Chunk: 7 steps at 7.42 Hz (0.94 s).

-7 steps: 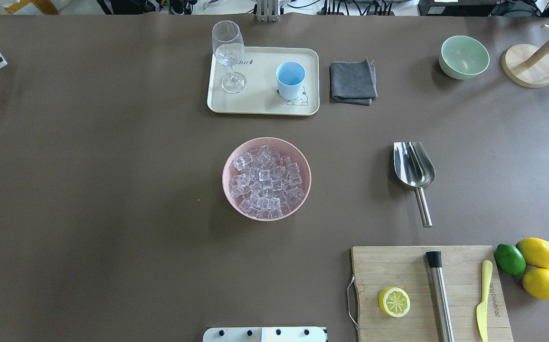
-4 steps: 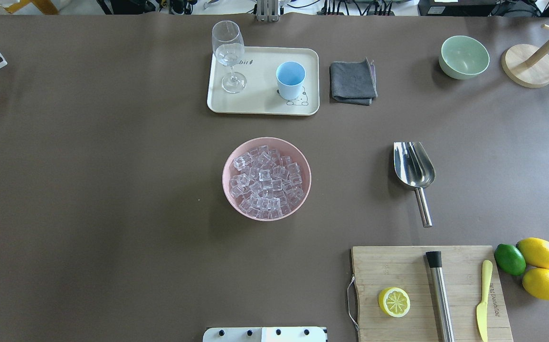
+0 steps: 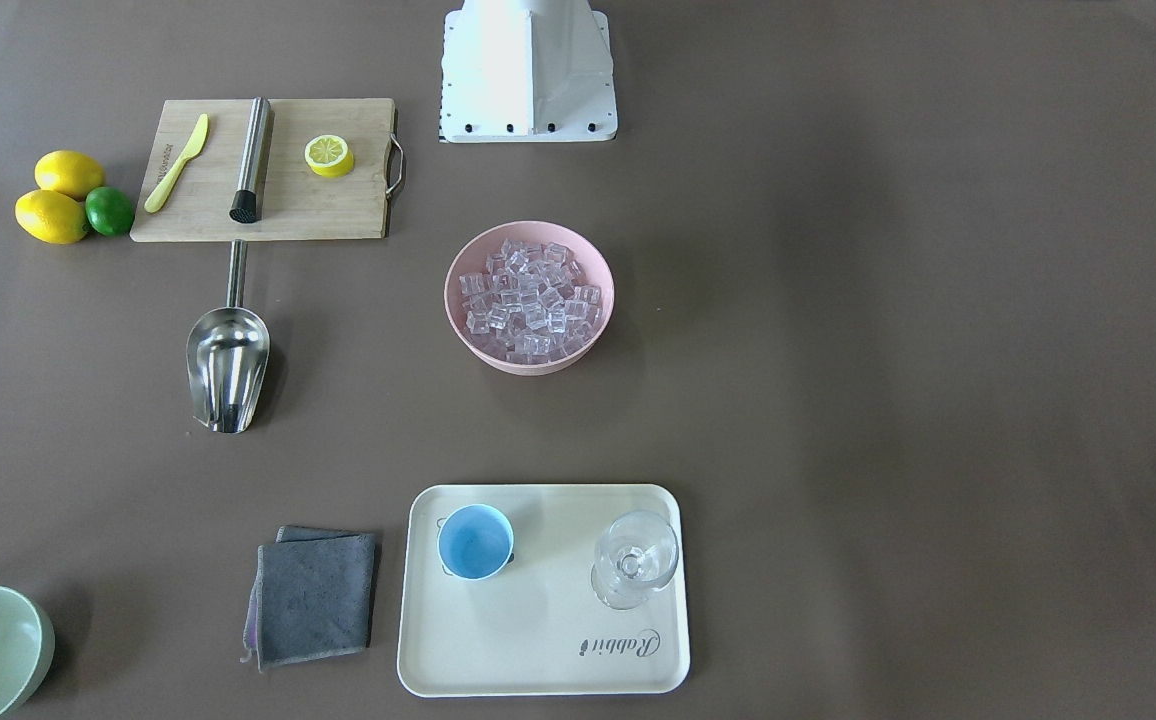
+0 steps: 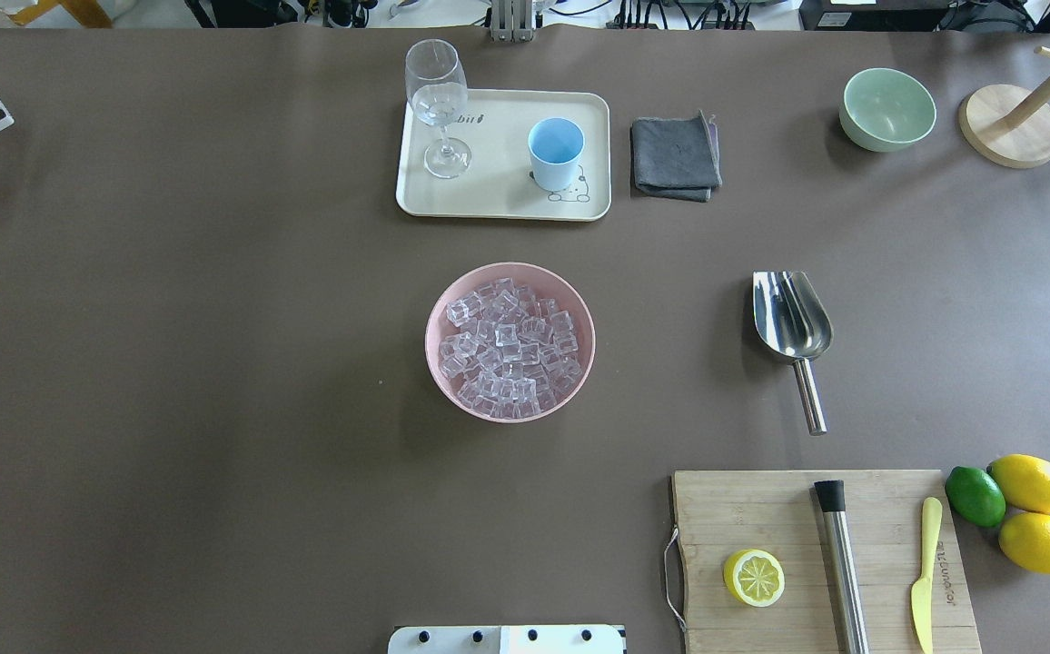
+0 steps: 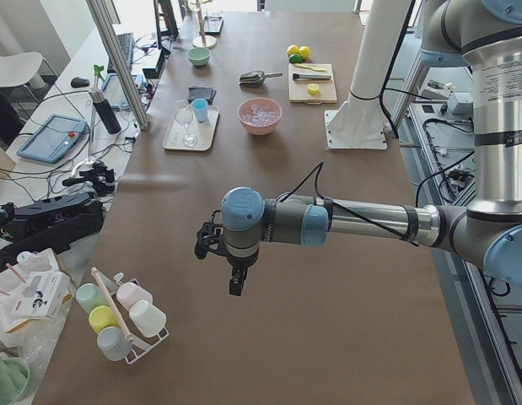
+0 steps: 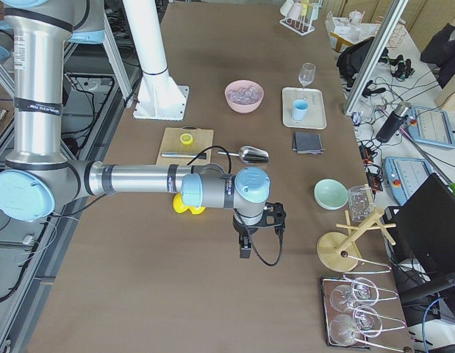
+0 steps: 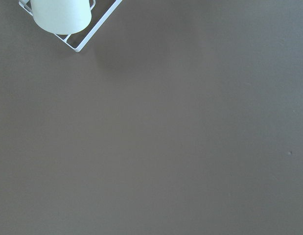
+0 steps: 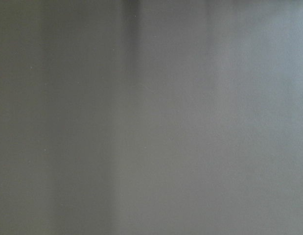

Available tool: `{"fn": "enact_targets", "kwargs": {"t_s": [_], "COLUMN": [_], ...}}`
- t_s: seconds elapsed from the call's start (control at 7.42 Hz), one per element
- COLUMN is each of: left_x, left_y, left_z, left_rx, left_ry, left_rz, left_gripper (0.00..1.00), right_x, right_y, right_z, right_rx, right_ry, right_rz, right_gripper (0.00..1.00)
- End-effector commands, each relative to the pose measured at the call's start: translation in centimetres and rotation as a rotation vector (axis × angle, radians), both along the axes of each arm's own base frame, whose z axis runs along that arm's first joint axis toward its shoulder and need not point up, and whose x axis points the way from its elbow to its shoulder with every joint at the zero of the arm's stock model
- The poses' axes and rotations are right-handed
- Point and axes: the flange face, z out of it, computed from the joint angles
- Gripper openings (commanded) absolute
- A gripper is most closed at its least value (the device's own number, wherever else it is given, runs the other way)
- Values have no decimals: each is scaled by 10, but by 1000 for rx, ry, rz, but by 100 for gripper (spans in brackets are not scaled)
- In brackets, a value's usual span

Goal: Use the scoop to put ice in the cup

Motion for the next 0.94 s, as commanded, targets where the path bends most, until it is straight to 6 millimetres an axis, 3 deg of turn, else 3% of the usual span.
{"fn": "enact_targets", "kwargs": {"t_s": [0.0,0.13,0.27,0.54,0.81], "left_x": [1,1,1,1,1], "left_y": [-1,1,2,2,0], "left_z": [-1,1,3,4,5], "left_rx": [2,-4,-8,-8,-12], "left_ry": [1,1,1,0,0], "left_rz": [3,1,1,3,2], "left_gripper": [98,98,98,98,98], "right_x": [-1,-9,-34,-103,-177], "right_y": [-2,-2,-4,-6,-2], "right_z": [-37,-52,-76,-131,-204], "right_rx": [62,80,63,28,-31], "right_ry": [-3,-8,-26,-54,-110], "right_rz": [3,2,16,19,54], "right_gripper": [100,99,99,99,99]}}
